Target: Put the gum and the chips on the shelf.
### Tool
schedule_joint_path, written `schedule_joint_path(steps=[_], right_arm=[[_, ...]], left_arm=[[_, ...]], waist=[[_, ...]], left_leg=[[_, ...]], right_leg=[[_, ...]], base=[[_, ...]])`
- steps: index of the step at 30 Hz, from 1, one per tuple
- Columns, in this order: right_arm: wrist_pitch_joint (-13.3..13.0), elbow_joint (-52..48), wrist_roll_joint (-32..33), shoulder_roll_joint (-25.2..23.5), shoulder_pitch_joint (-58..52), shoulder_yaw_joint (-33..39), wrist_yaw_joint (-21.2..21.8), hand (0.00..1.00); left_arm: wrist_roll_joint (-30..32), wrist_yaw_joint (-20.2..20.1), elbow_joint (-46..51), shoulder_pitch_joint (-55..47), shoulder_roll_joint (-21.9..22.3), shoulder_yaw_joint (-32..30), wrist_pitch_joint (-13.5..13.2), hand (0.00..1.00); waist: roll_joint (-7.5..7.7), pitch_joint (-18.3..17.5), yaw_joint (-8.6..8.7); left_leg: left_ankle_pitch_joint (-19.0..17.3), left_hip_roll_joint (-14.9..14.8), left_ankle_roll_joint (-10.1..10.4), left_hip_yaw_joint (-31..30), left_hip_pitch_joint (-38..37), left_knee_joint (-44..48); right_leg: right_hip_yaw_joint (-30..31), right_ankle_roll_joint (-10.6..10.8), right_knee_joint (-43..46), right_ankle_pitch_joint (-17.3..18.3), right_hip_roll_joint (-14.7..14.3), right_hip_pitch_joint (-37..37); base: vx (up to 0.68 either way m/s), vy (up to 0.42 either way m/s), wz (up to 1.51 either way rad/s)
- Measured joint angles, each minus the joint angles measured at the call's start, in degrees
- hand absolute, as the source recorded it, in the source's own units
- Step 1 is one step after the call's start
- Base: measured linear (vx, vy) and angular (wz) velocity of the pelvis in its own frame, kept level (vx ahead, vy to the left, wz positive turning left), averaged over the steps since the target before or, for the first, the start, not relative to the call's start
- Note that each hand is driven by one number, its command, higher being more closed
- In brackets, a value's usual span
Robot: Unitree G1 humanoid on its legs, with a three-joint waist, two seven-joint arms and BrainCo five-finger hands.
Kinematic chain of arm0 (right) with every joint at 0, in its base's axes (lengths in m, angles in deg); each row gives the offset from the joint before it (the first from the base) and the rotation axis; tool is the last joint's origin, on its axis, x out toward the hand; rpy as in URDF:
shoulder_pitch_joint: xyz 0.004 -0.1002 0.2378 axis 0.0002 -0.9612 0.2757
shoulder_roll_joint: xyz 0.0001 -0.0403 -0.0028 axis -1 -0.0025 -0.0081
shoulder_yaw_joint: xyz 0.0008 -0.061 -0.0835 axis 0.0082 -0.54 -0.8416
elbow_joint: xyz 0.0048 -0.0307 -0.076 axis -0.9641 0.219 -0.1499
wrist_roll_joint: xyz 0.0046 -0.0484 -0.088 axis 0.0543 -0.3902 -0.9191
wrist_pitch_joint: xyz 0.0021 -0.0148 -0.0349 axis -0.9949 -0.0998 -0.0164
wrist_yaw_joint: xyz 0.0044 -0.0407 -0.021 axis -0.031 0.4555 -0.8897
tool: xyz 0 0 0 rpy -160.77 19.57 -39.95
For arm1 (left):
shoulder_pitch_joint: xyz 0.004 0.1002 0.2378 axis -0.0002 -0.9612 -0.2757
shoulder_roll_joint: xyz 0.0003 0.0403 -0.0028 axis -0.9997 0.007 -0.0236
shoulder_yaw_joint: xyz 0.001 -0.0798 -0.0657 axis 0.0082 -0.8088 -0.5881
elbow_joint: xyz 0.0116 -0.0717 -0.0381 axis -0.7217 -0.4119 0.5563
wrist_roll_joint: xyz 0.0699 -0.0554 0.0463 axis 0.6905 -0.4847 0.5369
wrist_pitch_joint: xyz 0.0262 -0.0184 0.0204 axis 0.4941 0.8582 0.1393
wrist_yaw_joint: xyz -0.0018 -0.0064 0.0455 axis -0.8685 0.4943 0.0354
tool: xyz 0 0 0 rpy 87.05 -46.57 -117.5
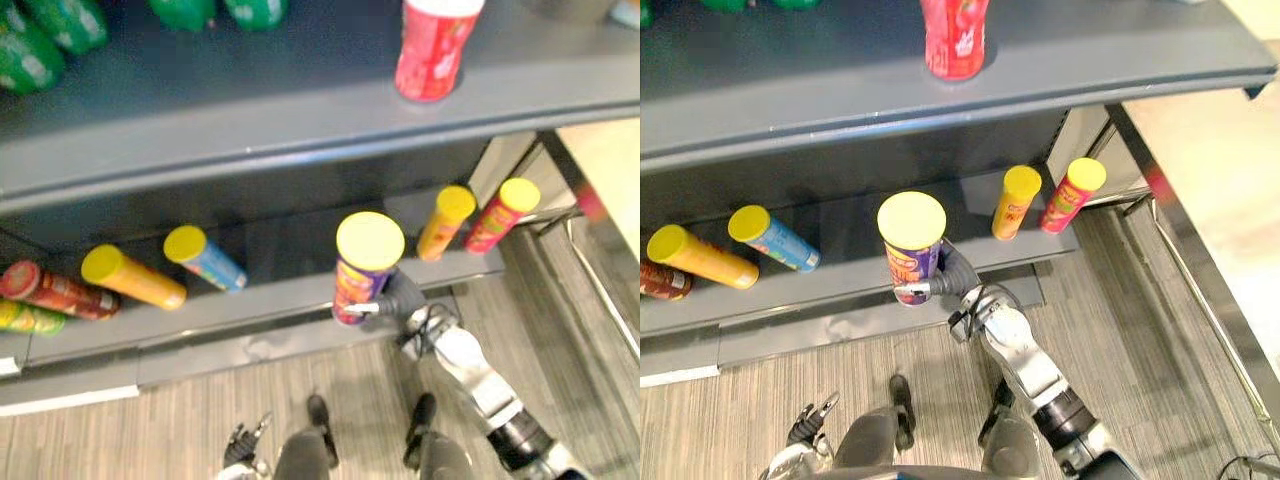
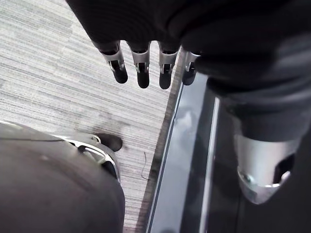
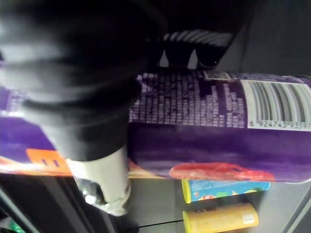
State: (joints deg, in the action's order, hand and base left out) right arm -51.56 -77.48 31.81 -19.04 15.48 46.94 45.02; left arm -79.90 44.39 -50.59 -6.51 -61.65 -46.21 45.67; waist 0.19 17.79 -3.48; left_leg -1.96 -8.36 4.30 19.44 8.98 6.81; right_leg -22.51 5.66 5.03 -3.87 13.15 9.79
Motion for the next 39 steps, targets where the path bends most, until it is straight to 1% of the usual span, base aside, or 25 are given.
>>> schedule_joint_path(steps=[3,5,6,7,8,10,11,12,14,16,18,21,23,25,29,32,36,37,39], right_arm=[[-1.78,4.69,-2.87,-1.56,3.65,0.03,-4.61,1.0],[-2.84,9.76,-5.42,-2.9,7.91,0.57,-9.06,1.0],[-3.07,10.81,-5.9,-3.33,8.96,0.82,-10.05,1.0],[-3.74,12.92,-7.12,-4.06,11.04,1.26,-11.94,1.0],[-3.79,13.22,-7.28,-4.18,11.39,1.37,-12.23,1.0],[-5.73,18.98,-9.78,-5.68,17.03,4.35,-17.19,1.0],[-5.83,19.92,-10.14,-5.79,18.12,4.88,-18.23,1.0],[-6.09,21.55,-11.21,-5.8,20.52,5.77,-19.98,1.0],[-7.02,23.88,-12.27,-5.85,23.0,7.35,-22.73,1.0],[-7.39,26.46,-14.23,-5.93,25.72,8.41,-25.44,1.0],[-7.53,28.72,-14.29,-5.98,27.8,8.96,-27.06,1.0],[-7.52,32.1,-14.36,-6.26,30.39,9.54,-28.77,1.0],[-7.43,34.72,-14.46,-6.26,32.21,9.74,-29.86,1.0],[-7.33,35.51,-14.66,-6.26,32.82,9.73,-30.11,1.0],[-6.95,39.06,-15.63,-6.94,34.75,9.49,-30.4,1.0],[-6.95,39.73,-15.61,-6.92,35.03,9.51,-30.79,1.0],[-6.77,41.74,-15.51,-6.88,35.63,9.44,-31.21,1.0],[-6.73,42.11,-15.51,-6.88,35.64,9.42,-31.16,1.0],[-6.31,42.77,-15.5,-6.88,35.65,9.23,-31.11,1.0]], left_arm=[[-0.01,0.02,0.66,0.72,0.01,1.05,-0.01,0.0],[-0.08,-0.03,1.14,1.36,0.06,1.51,-0.02,0.0],[-0.08,-0.03,1.17,1.61,0.09,1.61,-0.01,0.0],[-0.08,-0.03,1.65,1.77,0.18,1.77,-0.02,0.0],[-0.08,-0.03,1.69,1.79,0.2,1.81,-0.03,0.0],[-0.09,-0.02,1.99,2.87,0.38,3.27,0.03,0.0],[-0.09,-0.03,2.51,2.89,0.47,3.42,0.04,0.0],[-0.13,-0.03,3.24,2.89,0.66,3.4,0.02,0.0],[-0.63,-0.14,3.53,3.37,0.8,3.87,0.01,0.0],[-1.85,-0.19,3.89,3.42,1.08,4.47,0.04,0.0],[-2.15,-0.18,3.96,3.68,1.25,5.06,0.08,0.0],[-2.21,-0.24,4.81,3.83,1.41,5.76,0.14,0.0],[-2.24,-0.3,5.44,4.21,1.73,6.53,0.19,0.0],[-2.26,-0.33,5.51,4.29,1.79,6.61,0.17,0.0],[-2.3,-0.45,5.5,4.98,1.99,7.04,0.16,0.0],[-2.33,-0.5,5.5,5.01,2.0,7.19,0.08,0.0],[-2.35,-0.5,5.3,5.48,2.31,7.37,0.1,0.0],[-2.35,-0.48,4.92,5.87,2.52,7.51,0.13,0.0],[-2.35,-0.48,4.91,6.27,2.62,7.83,0.19,0.0]], waist=[[-0.64,1.25,-0.03],[-0.95,2.48,-0.77],[-1.05,2.82,-1.07],[-1.22,3.26,-1.58],[-1.24,3.31,-1.62],[-2.29,4.38,-1.71],[-2.39,4.54,-1.85],[-2.53,5.24,-2.31],[-2.98,5.95,-3.15],[-3.4,6.23,-3.44],[-3.9,6.49,-3.55],[-4.53,7.27,-3.9],[-5.18,7.97,-4.63],[-5.37,8.07,-4.69],[-6.25,8.81,-5.34],[-6.35,8.86,-5.35],[-7.11,9.23,-5.52],[-7.49,9.41,-5.57],[-7.88,9.6,-6.09]], left_leg=[[0.29,-0.07,-0.2,-1.12,1.71,0.55],[0.76,-0.01,-0.3,-1.45,1.89,0.34],[0.9,-0.01,-0.32,-1.49,1.9,0.26],[1.35,0.07,-0.28,-1.53,2.12,-0.02],[1.43,0.1,-0.28,-1.55,2.17,-0.12],[3.38,0.82,-0.52,-3.15,2.74,-1.94],[3.73,0.92,-0.55,-3.27,2.83,-2.44],[4.45,1.05,-1.01,-3.41,2.85,-2.94],[4.81,1.23,-1.01,-4.08,2.94,-3.03],[5.1,1.67,-1.08,-4.39,2.97,-3.48],[5.19,2.02,-1.2,-4.52,2.97,-3.65],[5.25,2.48,-1.3,-4.83,2.95,-3.72],[5.39,2.68,-1.49,-5.32,3.35,-4.08],[5.6,2.78,-1.41,-5.66,3.89,-4.38],[6.16,3.05,-1.68,-5.81,4.58,-4.63],[6.24,3.14,-1.67,-5.86,5.38,-4.56],[6.19,3.24,-1.6,-5.91,5.96,-4.22],[6.17,3.23,-1.6,-5.95,5.96,-4.0],[6.1,3.07,-1.52,-5.96,6.03,-3.59]], right_leg=[[-0.62,-0.1,1.03,0.07,0.38,1.16],[-0.95,-0.43,1.24,0.3,0.57,1.31],[-0.98,-0.53,1.33,0.37,0.69,1.39],[-1.01,-0.53,1.76,0.37,0.89,1.9],[-1.04,-0.53,1.85,0.37,0.93,2.01],[-2.75,-0.6,2.13,0.37,1.28,2.3],[-2.93,-0.61,2.23,0.35,1.3,2.5],[-3.03,-0.62,2.83,0.34,1.42,2.89],[-3.56,-0.68,3.2,0.41,1.84,2.91],[-3.89,-0.66,3.28,0.42,2.1,2.91],[-3.99,-0.65,3.39,0.42,2.3,2.9],[-4.27,-0.39,4.28,0.82,3.01,3.02],[-4.74,-0.41,4.72,1.0,3.3,3.34],[-5.19,-0.45,5.19,1.25,3.52,3.84],[-5.38,-0.58,6.53,1.65,4.11,5.12],[-5.36,-0.74,7.16,1.8,4.36,6.09],[-5.27,-0.74,8.27,2.35,4.78,7.03],[-5.27,-0.77,8.71,2.63,4.91,7.06],[-5.23,-0.8,9.32,3.01,4.96,7.23]], base=[[-0.1,-0.002,0.14],[-0.07,0.007,0.1],[-0.05,0.009,0.01],[-0.03,0.009,0.01],[-0.02,0.009,0.19],[0.0,0.007,0.36],[0.02,0.005,0.21],[0.03,0.007,0.12],[0.03,0.014,0.1],[0.03,0.022,0.09],[0.02,0.022,0.07],[0.01,0.022,0.09],[0.01,0.015,0.14],[0.01,0.006,0.15],[0.02,0.002,0.04],[0.02,-0.002,0.01],[0.04,-0.01,0.01],[0.05,-0.02,0.01],[0.03,-0.029,0.0]])
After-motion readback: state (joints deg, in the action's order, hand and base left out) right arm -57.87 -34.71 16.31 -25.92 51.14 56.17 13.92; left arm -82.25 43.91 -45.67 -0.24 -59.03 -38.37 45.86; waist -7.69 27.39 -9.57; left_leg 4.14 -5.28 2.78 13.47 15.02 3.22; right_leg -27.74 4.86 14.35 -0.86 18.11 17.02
